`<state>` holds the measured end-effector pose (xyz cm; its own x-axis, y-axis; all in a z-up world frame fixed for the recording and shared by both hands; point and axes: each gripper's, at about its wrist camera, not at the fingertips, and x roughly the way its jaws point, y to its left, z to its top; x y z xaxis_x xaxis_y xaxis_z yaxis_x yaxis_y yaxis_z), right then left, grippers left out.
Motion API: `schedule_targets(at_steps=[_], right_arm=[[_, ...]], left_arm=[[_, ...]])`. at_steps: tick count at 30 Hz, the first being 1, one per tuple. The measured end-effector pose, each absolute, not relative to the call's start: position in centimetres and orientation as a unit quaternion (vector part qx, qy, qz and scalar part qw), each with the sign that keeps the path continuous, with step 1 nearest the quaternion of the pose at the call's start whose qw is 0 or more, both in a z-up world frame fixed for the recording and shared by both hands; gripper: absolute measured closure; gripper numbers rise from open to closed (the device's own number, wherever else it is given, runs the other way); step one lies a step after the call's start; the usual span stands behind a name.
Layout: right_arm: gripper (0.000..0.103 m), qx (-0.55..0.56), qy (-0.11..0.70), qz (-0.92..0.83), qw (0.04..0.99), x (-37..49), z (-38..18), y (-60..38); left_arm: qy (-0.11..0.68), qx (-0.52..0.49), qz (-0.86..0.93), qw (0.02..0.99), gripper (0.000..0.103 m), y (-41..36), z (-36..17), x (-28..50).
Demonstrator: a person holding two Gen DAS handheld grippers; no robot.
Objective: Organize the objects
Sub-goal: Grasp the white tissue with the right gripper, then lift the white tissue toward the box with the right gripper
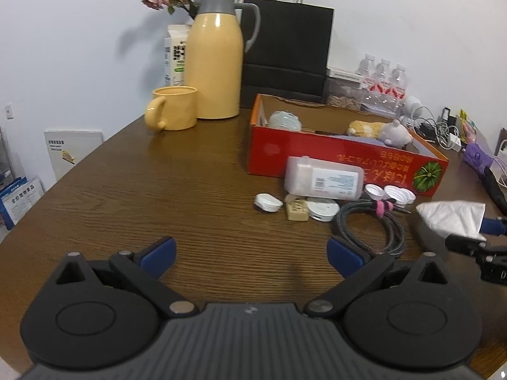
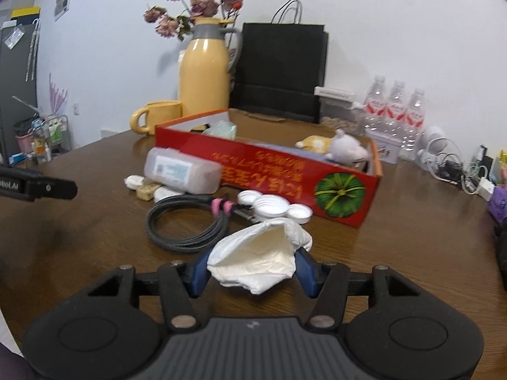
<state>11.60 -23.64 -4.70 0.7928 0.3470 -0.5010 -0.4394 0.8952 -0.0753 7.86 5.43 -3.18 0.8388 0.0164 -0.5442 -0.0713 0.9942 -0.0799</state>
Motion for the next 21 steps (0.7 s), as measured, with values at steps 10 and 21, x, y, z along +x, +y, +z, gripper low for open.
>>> schedule_targets(at_steps=[10,21], right_arm=[[0.048,-0.083,0.223,0.196,0.951,12.5,-4.0,-25.6],[0.048,-0.08,0.201,0.201,0.955,15.1,-3.5,-26.4]], left_arm=[[0.298,-0.028,-0.027,0.954,0.0,0.6,-3.6,10.9],[0.346,-0.029,-0.051,0.936,0.0,-3.5,-4.3,16.2]])
